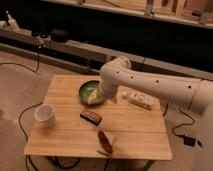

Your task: Move the arm in a circular motion

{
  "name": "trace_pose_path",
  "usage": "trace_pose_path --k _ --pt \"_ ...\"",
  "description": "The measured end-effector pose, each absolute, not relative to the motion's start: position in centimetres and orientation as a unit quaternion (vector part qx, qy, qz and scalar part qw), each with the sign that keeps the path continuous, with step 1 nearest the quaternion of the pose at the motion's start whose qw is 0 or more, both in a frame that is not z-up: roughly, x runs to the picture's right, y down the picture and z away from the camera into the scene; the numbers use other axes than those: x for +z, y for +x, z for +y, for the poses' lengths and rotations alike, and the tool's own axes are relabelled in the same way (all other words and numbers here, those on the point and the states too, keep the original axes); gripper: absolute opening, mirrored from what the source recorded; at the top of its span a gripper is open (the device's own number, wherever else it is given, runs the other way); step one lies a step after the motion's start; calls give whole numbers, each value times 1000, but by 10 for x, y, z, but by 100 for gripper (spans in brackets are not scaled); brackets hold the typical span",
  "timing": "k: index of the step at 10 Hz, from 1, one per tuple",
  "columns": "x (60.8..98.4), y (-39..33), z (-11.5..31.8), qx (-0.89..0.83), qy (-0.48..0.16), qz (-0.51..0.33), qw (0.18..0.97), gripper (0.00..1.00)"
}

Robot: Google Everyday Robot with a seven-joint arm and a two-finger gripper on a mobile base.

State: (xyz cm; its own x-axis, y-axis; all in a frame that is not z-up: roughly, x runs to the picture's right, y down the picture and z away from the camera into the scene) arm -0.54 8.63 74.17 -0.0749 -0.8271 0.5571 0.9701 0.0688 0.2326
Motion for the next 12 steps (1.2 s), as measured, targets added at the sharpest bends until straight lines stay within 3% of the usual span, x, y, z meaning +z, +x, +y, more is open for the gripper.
trace_pose_path --k 7,10,12 --pt "686 127 119 -531 -222 -313 756 80" --pt "681 194 96 -494 -230 -283 789 80" --pt "690 242 59 -478 -228 -240 814 80"
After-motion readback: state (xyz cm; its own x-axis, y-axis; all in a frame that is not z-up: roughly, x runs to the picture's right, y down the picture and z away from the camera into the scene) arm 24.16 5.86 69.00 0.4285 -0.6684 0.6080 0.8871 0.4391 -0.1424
